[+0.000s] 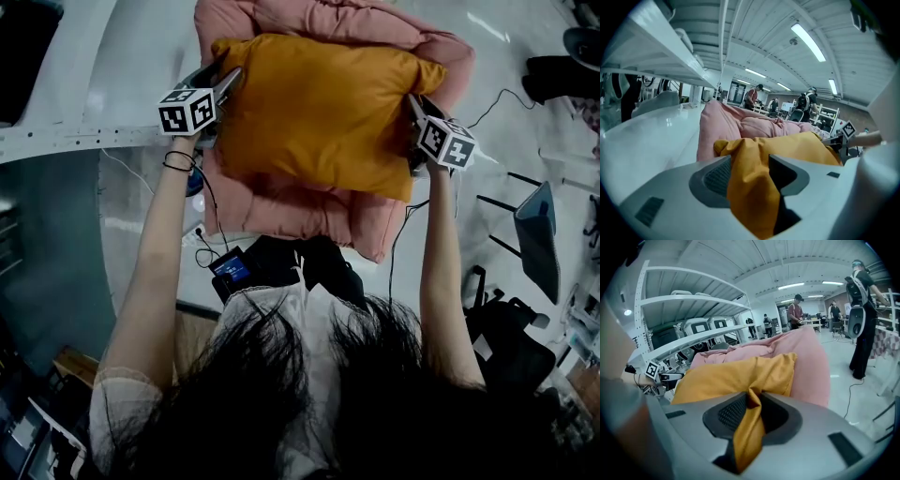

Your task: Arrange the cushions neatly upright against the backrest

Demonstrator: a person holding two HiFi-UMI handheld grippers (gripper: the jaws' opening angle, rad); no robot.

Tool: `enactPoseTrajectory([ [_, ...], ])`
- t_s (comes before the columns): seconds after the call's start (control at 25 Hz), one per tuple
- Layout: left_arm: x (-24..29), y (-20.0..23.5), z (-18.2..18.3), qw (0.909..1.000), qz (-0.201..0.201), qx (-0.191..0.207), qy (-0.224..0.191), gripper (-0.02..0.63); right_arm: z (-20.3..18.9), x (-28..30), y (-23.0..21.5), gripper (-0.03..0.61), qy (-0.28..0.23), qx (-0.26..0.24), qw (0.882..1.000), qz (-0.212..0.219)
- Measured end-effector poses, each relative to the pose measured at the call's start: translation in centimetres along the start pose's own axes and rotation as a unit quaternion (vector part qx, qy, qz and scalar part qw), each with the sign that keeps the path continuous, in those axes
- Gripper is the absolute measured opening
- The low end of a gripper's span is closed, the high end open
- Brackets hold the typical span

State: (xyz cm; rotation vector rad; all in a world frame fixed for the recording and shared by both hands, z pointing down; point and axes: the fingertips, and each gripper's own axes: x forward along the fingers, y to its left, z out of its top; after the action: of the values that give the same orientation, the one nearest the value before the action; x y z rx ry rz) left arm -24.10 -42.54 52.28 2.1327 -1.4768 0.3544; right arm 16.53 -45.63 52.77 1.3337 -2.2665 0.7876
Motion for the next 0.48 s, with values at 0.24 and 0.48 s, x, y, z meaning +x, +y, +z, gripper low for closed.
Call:
enactPoseTrajectory([
  [0.24,-5.3,-3.2,0.2,0.9987,-0.038,0.024,-0.022,0.242,0.4,-1.1,-0.2,0.105,-0.014,-0.002,0.999,-0.039],
  [0.48,-9.6,-6.8,-3.8,0.9958,-0.076,0.051,0.012,0.242,0.9,-4.7,0.4,0.163,-0.040,-0.025,0.996,-0.071],
])
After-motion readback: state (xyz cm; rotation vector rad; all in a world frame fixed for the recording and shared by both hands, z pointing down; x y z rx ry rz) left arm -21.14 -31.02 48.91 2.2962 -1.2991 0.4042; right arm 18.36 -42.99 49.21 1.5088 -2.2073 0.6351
